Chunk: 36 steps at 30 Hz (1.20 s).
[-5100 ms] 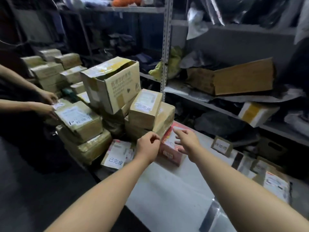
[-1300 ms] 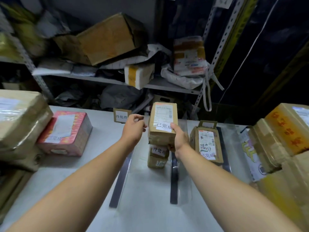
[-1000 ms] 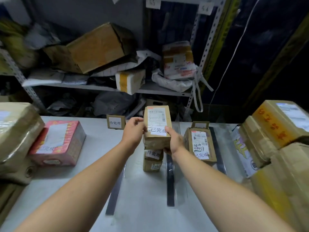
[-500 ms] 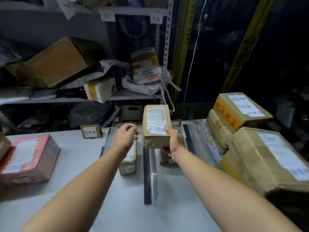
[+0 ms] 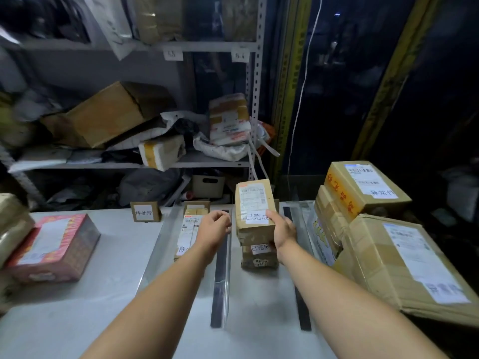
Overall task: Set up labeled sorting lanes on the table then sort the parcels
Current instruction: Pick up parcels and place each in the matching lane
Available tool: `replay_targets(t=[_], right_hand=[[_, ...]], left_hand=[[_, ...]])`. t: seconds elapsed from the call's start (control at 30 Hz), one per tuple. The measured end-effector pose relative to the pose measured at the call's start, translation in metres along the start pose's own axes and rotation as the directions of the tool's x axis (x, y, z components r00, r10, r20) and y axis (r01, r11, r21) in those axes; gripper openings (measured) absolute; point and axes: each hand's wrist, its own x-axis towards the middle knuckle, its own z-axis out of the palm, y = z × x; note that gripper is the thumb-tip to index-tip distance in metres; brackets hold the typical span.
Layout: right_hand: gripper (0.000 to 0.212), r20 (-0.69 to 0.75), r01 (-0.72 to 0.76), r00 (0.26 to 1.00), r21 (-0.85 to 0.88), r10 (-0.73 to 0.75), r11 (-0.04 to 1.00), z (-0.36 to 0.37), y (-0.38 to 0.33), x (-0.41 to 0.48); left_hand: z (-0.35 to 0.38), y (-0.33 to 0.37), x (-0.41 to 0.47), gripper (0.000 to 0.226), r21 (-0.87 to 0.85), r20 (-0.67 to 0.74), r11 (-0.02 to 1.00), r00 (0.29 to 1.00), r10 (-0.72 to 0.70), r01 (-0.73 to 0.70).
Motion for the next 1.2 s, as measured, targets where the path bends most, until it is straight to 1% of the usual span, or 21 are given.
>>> replay_targets(t=[0.17,0.23,0.33,0.4,0.5,0.53,0.57,0.6,0.67,0.7,0.77,0.83,0.9,0.97,1.07,1.1,1.2], right_hand=[[0.039,-0.053,-0.03,0.998,-0.001,0.03,1.0,0.004,0.004,0.02],[0.045,-0.076,-0.059,0.996,-0.052,0.055,0.997,0.007,0.008,0.034],[0.057,-0.087,-0.116,0.991,-0.142,0.104,0.983,0.008,0.021,0.049],[0.061,-0.094,-0.133,0.989,-0.177,0.118,0.975,0.005,0.034,0.057],[0.055,-0.131,-0.131,0.985,-0.147,0.112,0.98,0.002,0.041,0.06],[0.052,-0.149,-0.134,0.983,-0.171,0.109,0.976,0.003,0.04,0.059],[0.05,-0.176,-0.136,0.98,-0.238,0.095,0.962,0.004,0.038,0.055],[0.05,-0.211,-0.132,0.976,-0.346,0.06,0.929,0.005,0.035,0.052],[0.053,-0.255,-0.108,0.966,-0.575,-0.052,0.811,0.006,0.025,0.041],[0.055,-0.243,-0.082,0.964,-0.653,-0.107,0.753,0.008,0.019,0.034],[0.055,-0.18,0.015,0.959,-0.739,-0.218,0.673,0.013,0.003,0.019],[0.052,-0.076,0.138,0.95,-0.768,-0.304,0.626,0.023,-0.013,0.002],[0.043,0.062,0.276,0.938,-0.726,-0.34,0.63,0.043,-0.025,-0.018],[0.033,0.208,0.385,0.92,-0.634,-0.331,0.671,0.068,-0.028,-0.037],[0.016,0.376,0.446,0.887,-0.548,-0.267,0.708,0.115,-0.017,-0.068],[0.014,0.432,0.459,0.87,-0.538,-0.237,0.706,0.132,-0.009,-0.081],[0.018,0.586,0.503,0.799,-0.532,-0.133,0.681,0.177,0.019,-0.12]], left_hand=[[0.02,0.001,0.013,0.015,-0.046,0.027,0.999,1.0,-0.009,0.011],[0.027,-0.003,0.021,0.012,-0.063,0.038,0.997,0.999,-0.034,0.036],[0.033,-0.012,0.027,0.014,-0.024,0.063,0.998,0.996,-0.055,0.057],[0.033,-0.016,0.026,0.013,-0.02,0.069,0.999,0.997,-0.029,0.03],[0.029,-0.023,0.025,0.02,-0.059,0.05,0.998,0.999,-0.007,0.01],[0.028,-0.025,0.025,0.02,-0.066,0.046,0.998,0.999,-0.006,0.009],[0.028,-0.026,0.025,0.02,-0.067,0.049,0.998,0.999,-0.008,0.012],[0.029,-0.025,0.023,0.019,-0.075,0.053,0.997,0.998,-0.016,0.02],[0.03,-0.021,0.019,0.018,-0.084,0.051,0.996,0.998,-0.03,0.034],[0.03,-0.019,0.016,0.017,-0.086,0.048,0.995,0.998,-0.038,0.042],[0.03,-0.012,0.008,0.015,-0.087,0.032,0.995,0.999,-0.037,0.04],[0.026,-0.002,-0.003,0.016,-0.088,-0.004,0.996,1.0,-0.018,0.017],[0.013,0.011,-0.018,0.019,-0.106,-0.036,0.994,0.999,-0.001,-0.002],[-0.009,0.021,-0.034,0.02,-0.109,-0.077,0.994,0.997,0.004,-0.012],[-0.061,0.018,-0.061,0.019,-0.128,-0.213,0.992,0.976,-0.047,0.019],[-0.081,0.014,-0.072,0.019,-0.129,-0.27,0.991,0.961,-0.06,0.025],[-0.137,0.0,-0.099,0.017,-0.137,-0.418,0.99,0.905,-0.086,0.031]])
